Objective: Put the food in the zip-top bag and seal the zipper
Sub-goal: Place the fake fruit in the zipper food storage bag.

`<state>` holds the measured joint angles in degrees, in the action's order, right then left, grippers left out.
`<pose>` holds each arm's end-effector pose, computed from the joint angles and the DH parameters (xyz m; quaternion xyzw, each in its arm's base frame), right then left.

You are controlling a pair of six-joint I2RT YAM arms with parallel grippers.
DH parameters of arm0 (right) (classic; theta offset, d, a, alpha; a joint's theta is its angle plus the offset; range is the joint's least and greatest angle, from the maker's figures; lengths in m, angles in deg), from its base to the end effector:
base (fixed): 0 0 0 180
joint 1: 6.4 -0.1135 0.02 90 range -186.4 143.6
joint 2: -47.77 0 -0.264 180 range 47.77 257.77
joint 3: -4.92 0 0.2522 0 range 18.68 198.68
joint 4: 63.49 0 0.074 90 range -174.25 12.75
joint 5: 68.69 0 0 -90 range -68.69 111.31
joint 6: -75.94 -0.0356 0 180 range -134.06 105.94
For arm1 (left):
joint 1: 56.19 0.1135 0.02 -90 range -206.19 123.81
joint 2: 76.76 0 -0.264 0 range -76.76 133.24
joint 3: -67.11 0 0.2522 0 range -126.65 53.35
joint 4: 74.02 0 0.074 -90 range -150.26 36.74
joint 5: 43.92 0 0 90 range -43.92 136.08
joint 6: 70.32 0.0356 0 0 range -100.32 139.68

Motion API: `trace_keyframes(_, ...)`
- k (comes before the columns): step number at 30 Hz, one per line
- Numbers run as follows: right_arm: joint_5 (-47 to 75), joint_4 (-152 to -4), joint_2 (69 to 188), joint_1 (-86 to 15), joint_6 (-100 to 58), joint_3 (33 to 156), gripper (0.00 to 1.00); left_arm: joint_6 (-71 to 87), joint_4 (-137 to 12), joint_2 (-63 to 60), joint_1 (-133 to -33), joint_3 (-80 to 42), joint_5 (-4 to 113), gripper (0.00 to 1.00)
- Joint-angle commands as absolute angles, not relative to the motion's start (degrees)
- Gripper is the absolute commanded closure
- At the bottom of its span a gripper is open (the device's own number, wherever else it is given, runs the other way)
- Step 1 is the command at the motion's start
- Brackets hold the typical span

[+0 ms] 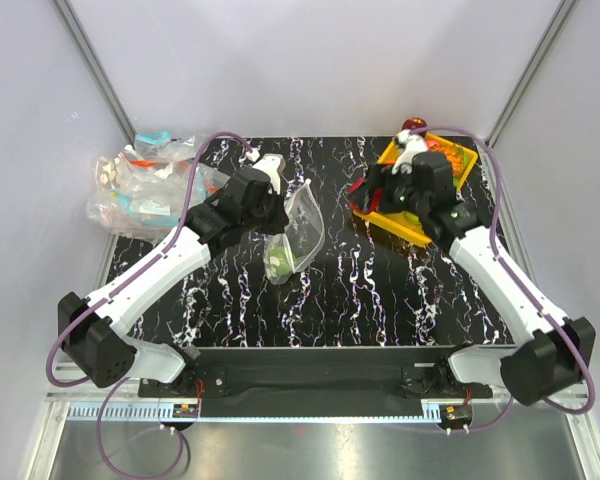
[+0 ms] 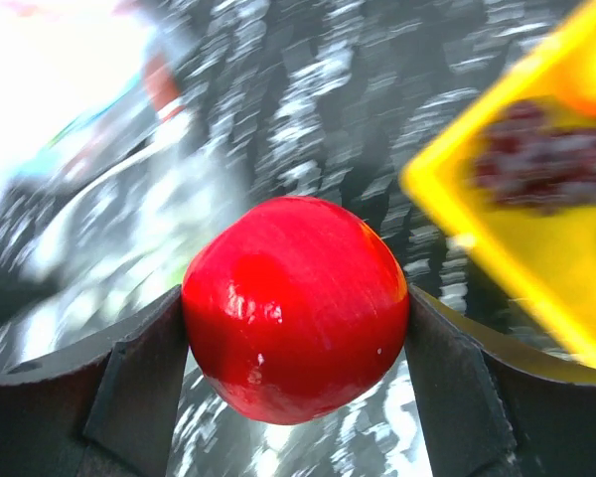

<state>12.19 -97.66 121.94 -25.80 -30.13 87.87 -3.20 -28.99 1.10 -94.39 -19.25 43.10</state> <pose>0.2772 0.1036 0.3592 -0.0670 0.8409 0.2263 0.4869 0.2384 -0.1853 0.3437 0.1074 0.8864 -0.2085 0.3991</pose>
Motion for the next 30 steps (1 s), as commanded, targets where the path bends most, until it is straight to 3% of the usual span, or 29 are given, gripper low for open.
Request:
trace_keyframes(1, 6.9, -96.0, 117.3, -30.5, -30.7, 85.7, 0.48, -3.2, -31.8, -0.6, -94.6, -20.9, 43.4, 1.0)
trace_keyframes(12, 4.9, -92.6, 116.5, -41.1, -33.3, 85.9, 0.5, -3.9, -32.7, -1.1, -94.3, -19.9, 44.0, 1.0)
trace_keyframes(26, 9.7, -88.0, 128.5, -44.9, -36.3, 89.4, 0.48, -4.8, -33.5, -3.0, -93.7, -17.4, 45.3, 1.0)
trace_keyframes(28, 10.6, -88.1, 129.6, -45.1, -36.6, 89.6, 0.42, -4.9, -33.8, -3.5, -93.5, -17.1, 45.6, 1.0)
trace_keyframes(30, 12.3, -88.6, 130.0, -45.2, -36.7, 89.8, 0.25, -5.3, -34.2, -3.7, -93.2, -16.0, 45.7, 1.0)
